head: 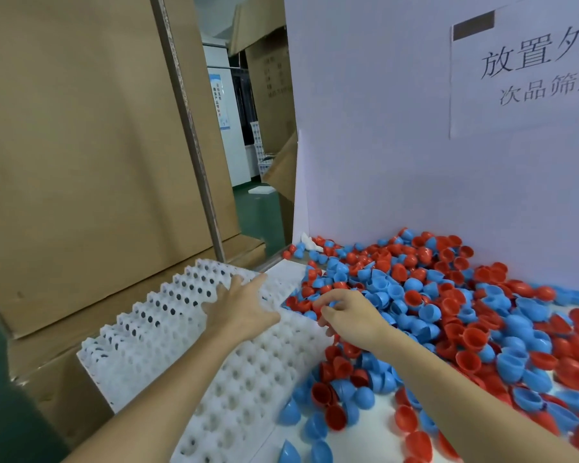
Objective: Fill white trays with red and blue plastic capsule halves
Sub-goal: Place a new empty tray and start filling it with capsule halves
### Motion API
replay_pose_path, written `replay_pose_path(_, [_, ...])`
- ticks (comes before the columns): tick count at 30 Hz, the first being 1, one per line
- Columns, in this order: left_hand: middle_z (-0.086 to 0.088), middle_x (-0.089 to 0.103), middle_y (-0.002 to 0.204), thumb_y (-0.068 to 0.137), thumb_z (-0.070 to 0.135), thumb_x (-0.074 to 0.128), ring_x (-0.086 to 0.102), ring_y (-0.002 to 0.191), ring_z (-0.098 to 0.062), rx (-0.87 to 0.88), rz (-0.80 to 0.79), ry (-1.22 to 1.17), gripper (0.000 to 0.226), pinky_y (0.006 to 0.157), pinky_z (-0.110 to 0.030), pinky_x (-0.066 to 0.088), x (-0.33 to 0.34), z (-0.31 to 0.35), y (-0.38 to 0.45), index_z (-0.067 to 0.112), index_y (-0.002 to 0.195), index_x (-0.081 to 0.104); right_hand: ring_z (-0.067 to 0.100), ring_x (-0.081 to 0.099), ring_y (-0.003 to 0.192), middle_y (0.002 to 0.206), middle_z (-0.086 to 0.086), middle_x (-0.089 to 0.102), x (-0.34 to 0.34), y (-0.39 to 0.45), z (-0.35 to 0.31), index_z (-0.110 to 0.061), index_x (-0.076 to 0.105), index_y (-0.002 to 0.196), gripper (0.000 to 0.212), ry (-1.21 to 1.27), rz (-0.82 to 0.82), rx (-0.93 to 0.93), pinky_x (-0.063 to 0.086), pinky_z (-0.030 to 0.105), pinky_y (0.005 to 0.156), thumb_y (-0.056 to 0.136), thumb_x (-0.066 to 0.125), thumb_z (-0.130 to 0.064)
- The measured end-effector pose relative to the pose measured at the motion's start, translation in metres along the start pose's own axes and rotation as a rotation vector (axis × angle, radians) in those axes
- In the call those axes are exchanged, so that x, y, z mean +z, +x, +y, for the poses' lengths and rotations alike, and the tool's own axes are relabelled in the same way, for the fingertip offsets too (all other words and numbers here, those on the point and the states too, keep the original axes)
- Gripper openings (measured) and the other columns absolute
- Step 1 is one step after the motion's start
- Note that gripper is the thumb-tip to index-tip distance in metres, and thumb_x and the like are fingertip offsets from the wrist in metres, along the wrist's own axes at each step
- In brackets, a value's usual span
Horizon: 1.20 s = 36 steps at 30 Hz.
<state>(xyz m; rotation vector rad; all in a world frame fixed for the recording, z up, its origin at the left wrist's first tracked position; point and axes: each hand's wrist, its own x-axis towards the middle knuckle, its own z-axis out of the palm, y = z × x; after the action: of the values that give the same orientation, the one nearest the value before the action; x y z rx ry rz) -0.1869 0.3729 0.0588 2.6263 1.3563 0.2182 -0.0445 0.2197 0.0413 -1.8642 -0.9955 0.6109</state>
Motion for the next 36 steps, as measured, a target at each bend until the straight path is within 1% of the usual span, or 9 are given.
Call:
replay_pose_path(4, [-0.001, 0.028, 0.156, 0.08, 0.057, 0.065, 0.025, 0.142, -0.034, 0.023, 0.063, 0.046, 0.077, 0.106, -0.061, 0.031, -0.019, 0.024, -0.007, 0.051, 0.149, 0.033, 0.014, 0.07, 0.072, 0.091, 0.006, 0.073, -0.012, -0.01, -0.005, -0.02, 0.068, 0.111, 0.022, 0.029, 0.067, -0.019, 0.057, 0.027, 0.072, 0.101, 0.049, -0.018])
replay_pose_path(7, [-0.002, 0.027, 0.156, 0.082, 0.058, 0.062, 0.024, 0.143, -0.036, 0.058, 0.091, 0.145, 0.075, 0.104, -0.062, 0.032, -0.025, 0.059, -0.026, 0.051, 0.15, 0.032, 0.017, 0.072, 0.08, 0.092, 0.003, 0.075, -0.022, -0.023, -0.009, -0.018, 0.069, 0.106, 0.028, 0.119, 0.109, -0.006, 0.058, 0.034, 0.078, 0.104, 0.046, -0.035])
replay_pose_path(12, [-0.002, 0.03, 0.152, 0.082, 0.056, 0.061, 0.026, 0.139, -0.036, 0.203, 0.178, 0.155, 0.072, 0.102, -0.062, 0.033, -0.032, 0.13, -0.076, 0.051, 0.148, 0.033, 0.018, 0.075, 0.086, 0.104, 0.003, 0.075, -0.054, -0.059, -0.001, -0.019, 0.064, 0.12, 0.047, 0.625, 0.075, 0.108, 0.057, 0.03, 0.069, 0.102, 0.038, -0.054])
replay_pose_path(18, [-0.009, 0.013, 0.162, 0.085, 0.055, 0.062, 0.019, 0.142, -0.042, 0.49, 0.286, 0.035, 0.073, 0.106, -0.068, 0.027, -0.02, 0.229, -0.137, 0.048, 0.15, 0.027, 0.026, 0.061, 0.124, 0.137, 0.005, 0.062, -0.117, -0.129, 0.024, -0.025, 0.051, 0.143, 0.067, 1.074, 0.0, -0.15, 0.054, 0.044, 0.092, 0.09, 0.041, -0.065])
replay_pose_path(23, [-0.01, 0.007, 0.165, 0.087, 0.035, 0.064, 0.01, 0.148, -0.046, 0.755, 0.334, -0.174, 0.081, 0.109, -0.071, 0.02, 0.005, 0.328, -0.191, 0.037, 0.149, 0.013, 0.031, 0.065, 0.117, 0.127, 0.014, 0.068, -0.189, -0.181, 0.051, -0.019, 0.061, 0.133, 0.06, 1.095, 0.462, -0.216, 0.045, 0.052, 0.106, 0.088, 0.055, -0.057])
replay_pose_path(26, [0.0, -0.004, 0.168, 0.079, 0.036, 0.072, 0.002, 0.153, -0.037, 0.99, 0.189, -0.34, 0.095, 0.115, -0.065, 0.018, 0.015, 0.373, -0.213, 0.041, 0.151, 0.009, 0.029, 0.07, 0.108, 0.12, 0.013, 0.071, -0.238, -0.213, 0.075, -0.013, 0.063, 0.128, 0.054, 1.036, 0.809, -0.233, 0.059, 0.041, 0.086, 0.094, 0.05, -0.053])
replay_pose_path(29, [0.006, 0.011, 0.166, 0.08, 0.043, 0.073, 0.014, 0.152, -0.021, 1.16, 0.13, -0.528, 0.081, 0.119, -0.048, 0.027, 0.028, 0.4, -0.225, 0.045, 0.148, 0.029, 0.024, 0.074, 0.094, 0.107, 0.009, 0.076, -0.279, -0.248, 0.101, -0.011, 0.069, 0.114, 0.055, 0.907, 1.09, -0.264, 0.061, 0.031, 0.064, 0.088, 0.053, -0.057])
replay_pose_path(32, [0.01, 0.04, 0.146, 0.086, 0.038, 0.066, 0.036, 0.138, -0.008, 1.105, 0.214, -0.876, 0.049, 0.114, -0.026, 0.034, 0.04, 0.407, -0.221, 0.039, 0.132, 0.051, 0.024, 0.076, 0.088, 0.1, 0.006, 0.077, -0.307, -0.275, 0.123, -0.014, 0.072, 0.105, 0.049, 0.772, 1.159, -0.238, 0.059, 0.032, 0.059, 0.088, 0.053, -0.056])
replay_pose_path(36, [0.007, 0.056, 0.124, 0.089, 0.031, 0.063, 0.052, 0.119, -0.012, 0.766, 0.432, -1.166, 0.031, 0.102, -0.029, 0.042, 0.06, 0.4, -0.184, 0.032, 0.12, 0.056, 0.022, 0.076, 0.082, 0.094, 0.003, 0.078, -0.333, -0.299, 0.143, -0.022, 0.076, 0.094, 0.047, 0.713, 1.209, -0.169, 0.058, 0.031, 0.053, 0.083, 0.053, -0.06])
